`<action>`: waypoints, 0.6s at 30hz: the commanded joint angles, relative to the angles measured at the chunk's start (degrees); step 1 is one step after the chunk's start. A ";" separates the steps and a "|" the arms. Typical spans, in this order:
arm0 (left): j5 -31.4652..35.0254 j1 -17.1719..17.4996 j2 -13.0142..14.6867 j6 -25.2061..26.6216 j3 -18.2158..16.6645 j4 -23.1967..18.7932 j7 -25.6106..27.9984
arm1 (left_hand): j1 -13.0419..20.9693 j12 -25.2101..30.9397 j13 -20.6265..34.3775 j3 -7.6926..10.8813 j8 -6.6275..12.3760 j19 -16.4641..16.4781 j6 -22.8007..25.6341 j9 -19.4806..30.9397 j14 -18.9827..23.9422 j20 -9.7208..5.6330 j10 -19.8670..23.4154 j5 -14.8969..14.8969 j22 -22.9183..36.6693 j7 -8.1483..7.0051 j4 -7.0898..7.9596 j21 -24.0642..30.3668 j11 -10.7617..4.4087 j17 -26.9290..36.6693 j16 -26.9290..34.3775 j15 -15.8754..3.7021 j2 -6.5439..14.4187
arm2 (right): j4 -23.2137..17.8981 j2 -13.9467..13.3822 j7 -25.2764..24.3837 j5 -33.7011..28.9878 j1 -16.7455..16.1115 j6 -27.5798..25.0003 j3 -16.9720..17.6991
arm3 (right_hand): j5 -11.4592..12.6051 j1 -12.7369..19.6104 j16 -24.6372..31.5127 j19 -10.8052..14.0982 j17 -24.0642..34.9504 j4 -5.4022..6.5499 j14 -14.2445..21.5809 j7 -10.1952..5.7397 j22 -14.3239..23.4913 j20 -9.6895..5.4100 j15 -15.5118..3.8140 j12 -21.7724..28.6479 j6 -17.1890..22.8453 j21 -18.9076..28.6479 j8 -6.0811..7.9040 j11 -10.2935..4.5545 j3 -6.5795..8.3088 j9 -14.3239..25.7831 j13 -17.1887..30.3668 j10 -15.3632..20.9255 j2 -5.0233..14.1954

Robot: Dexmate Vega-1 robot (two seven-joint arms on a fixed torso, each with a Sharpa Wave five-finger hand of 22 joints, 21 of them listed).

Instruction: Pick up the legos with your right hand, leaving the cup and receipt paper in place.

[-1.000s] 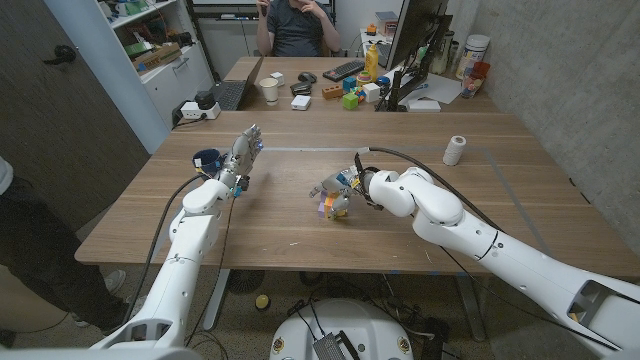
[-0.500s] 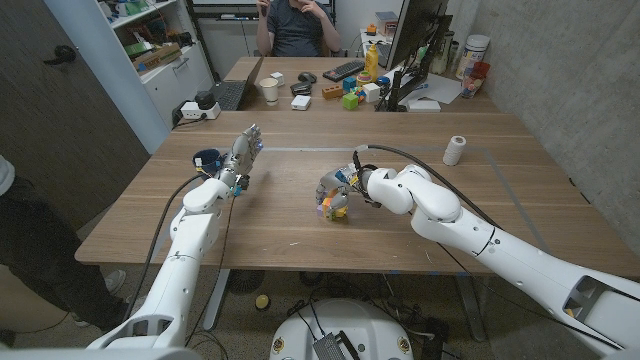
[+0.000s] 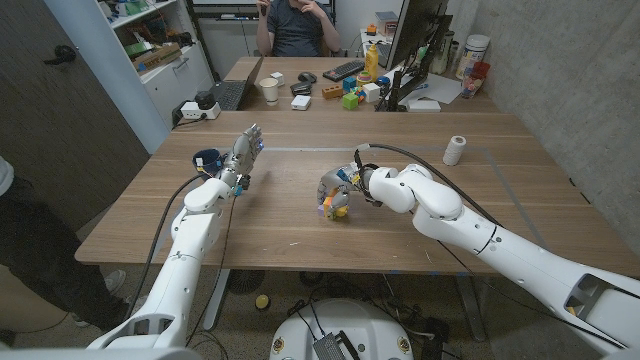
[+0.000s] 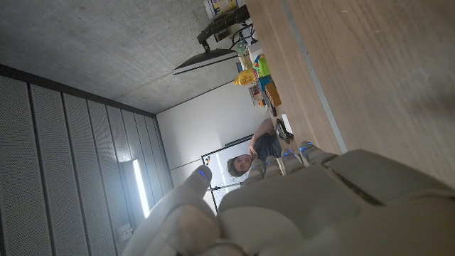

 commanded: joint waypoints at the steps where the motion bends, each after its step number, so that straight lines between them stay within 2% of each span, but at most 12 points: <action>1: 0.02 1.13 -0.06 0.37 0.07 -1.63 0.27 | -0.47 0.21 0.12 -0.30 0.29 -0.52 0.18 0.15 -8.75 0.00 -3.54 0.57 0.23 0.10 -0.17 0.41 0.10 0.30 0.20 0.22 3.81 | -2.13 -1.23 -2.94 0.34 -1.47 -0.26 1.54 | -0.26 7.98 -0.27 0.10 0.34 0.26 10.77 0.07 0.21 -2.00 -19.20 0.59 0.68 0.62 -0.24 5.70 -0.14 0.34 0.43 8.68 7.16; 5: 0.01 1.58 0.00 0.49 0.07 -2.35 0.29 | -0.47 0.24 0.12 -0.42 0.30 -0.51 0.20 0.15 -8.73 0.00 -3.47 0.58 0.23 0.10 -0.18 0.42 0.20 0.29 0.21 0.22 3.81 | -3.45 -1.87 -4.04 0.18 -2.30 -0.61 2.50 | -0.35 8.32 -0.55 0.06 0.69 0.28 10.87 0.00 0.24 -2.02 -19.28 0.92 0.73 0.81 -0.44 5.63 -0.13 0.43 0.74 8.58 7.18; 6: 0.03 1.65 0.04 0.55 0.08 -2.49 0.29 | -0.46 0.25 0.12 -0.53 0.31 -0.51 0.22 0.15 -8.70 0.01 -3.43 0.60 0.23 0.09 -0.18 0.42 -0.49 0.29 0.22 0.20 3.83 | -3.72 -1.92 -4.15 0.07 -2.43 -0.78 2.65 | -0.35 8.34 -0.58 0.05 0.71 0.29 10.86 -0.02 0.25 -2.02 -19.28 0.96 0.74 0.83 -0.45 5.56 -0.13 0.43 0.76 8.61 7.18; 10: 0.01 1.81 0.09 0.67 0.08 -2.80 0.27 | -0.45 0.23 0.12 -0.67 0.31 -0.51 0.22 0.15 -8.70 -0.01 -3.48 0.62 0.23 0.03 -0.19 0.43 -0.03 0.28 0.22 0.17 3.84 | -4.48 -2.23 -4.84 0.88 -2.87 -0.64 3.55 | -0.44 8.38 -0.80 -0.01 0.98 0.47 10.99 0.00 0.27 -2.01 -19.20 1.23 0.82 0.97 -0.59 5.95 -0.18 0.50 0.99 8.60 7.24; 12: -0.08 1.84 0.15 0.80 0.09 -2.90 0.11 | -0.44 0.24 0.12 -0.79 0.31 -0.51 0.22 0.15 -8.70 0.03 -3.46 0.63 0.23 0.06 -0.20 0.44 0.12 0.28 0.22 0.19 3.85 | -5.02 -2.40 -4.97 0.70 -3.02 -0.79 3.80 | -0.47 8.40 -0.89 -0.04 1.16 0.60 11.17 0.11 0.28 -2.00 -19.27 1.51 0.81 1.06 -0.71 5.67 -0.18 0.54 1.13 8.86 7.34; 18: -0.01 1.80 0.27 0.72 0.16 -2.88 0.00 | -0.44 0.14 0.11 -0.94 0.31 -0.52 0.23 0.15 -8.69 0.05 -3.70 0.65 0.23 0.08 -0.20 0.44 -0.28 0.28 0.23 0.19 3.85 | -5.77 -2.73 -4.76 1.33 -3.06 -0.75 4.62 | -0.57 8.48 -1.06 0.09 1.58 0.87 11.64 0.17 0.31 -1.98 -19.25 2.03 0.89 1.36 -0.92 6.15 -0.18 0.63 1.43 9.21 7.50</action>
